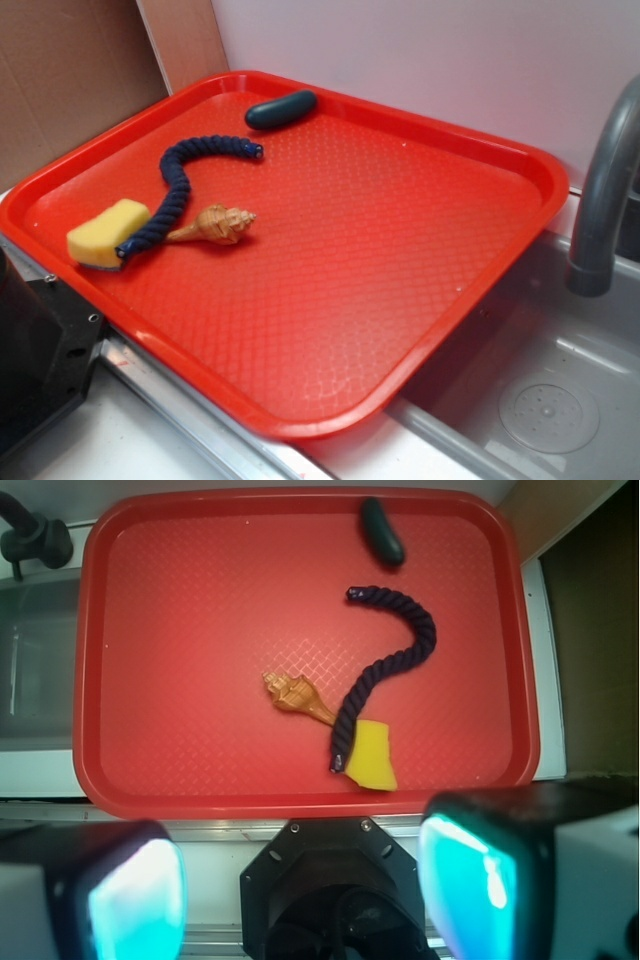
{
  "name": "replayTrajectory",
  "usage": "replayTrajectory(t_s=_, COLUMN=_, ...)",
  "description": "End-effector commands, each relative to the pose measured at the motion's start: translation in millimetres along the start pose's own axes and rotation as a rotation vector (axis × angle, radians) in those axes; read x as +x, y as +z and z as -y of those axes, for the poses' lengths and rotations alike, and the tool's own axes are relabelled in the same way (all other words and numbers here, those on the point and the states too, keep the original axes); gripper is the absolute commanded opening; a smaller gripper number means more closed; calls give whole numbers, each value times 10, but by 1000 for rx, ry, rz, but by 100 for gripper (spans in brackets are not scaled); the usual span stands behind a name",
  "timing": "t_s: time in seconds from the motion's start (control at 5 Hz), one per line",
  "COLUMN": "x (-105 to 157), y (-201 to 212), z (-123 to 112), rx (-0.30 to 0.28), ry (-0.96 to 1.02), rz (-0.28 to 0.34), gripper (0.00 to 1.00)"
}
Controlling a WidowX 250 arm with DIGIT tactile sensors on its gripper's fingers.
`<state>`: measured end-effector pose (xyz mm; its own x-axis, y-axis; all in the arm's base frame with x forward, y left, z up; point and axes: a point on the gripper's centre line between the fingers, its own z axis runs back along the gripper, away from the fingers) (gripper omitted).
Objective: Grab the plastic pickle.
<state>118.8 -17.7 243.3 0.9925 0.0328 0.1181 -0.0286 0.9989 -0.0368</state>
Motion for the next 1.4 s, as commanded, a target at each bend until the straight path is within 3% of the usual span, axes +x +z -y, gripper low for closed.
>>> replayTrajectory(t_s=0.0, x=0, y=0, z=0, rx=0, ry=0, rz=0, gripper=100)
replayTrajectory(t_s=0.2, x=392, y=-553, z=57, rx=72, ry=34, rz=-66, gripper=100)
replayTrajectory(t_s=0.4, x=844, y=-1100, z=-28, rx=34, ry=187, rz=-57, gripper=100)
replayTrajectory(t_s=0.6, x=998, y=-1353, z=-179, rx=72, ry=332, rz=41, gripper=100)
replayTrajectory(t_s=0.8, x=846, y=-1447, z=-301, rx=79, ry=541, rz=96, gripper=100)
replayTrajectory(t_s=1.0, x=666, y=-1391, z=-519, rx=131, ry=553, rz=111, gripper=100)
replayTrajectory(t_s=1.2, x=1007, y=-1598, z=-765, rx=71, ry=311, rz=61, gripper=100)
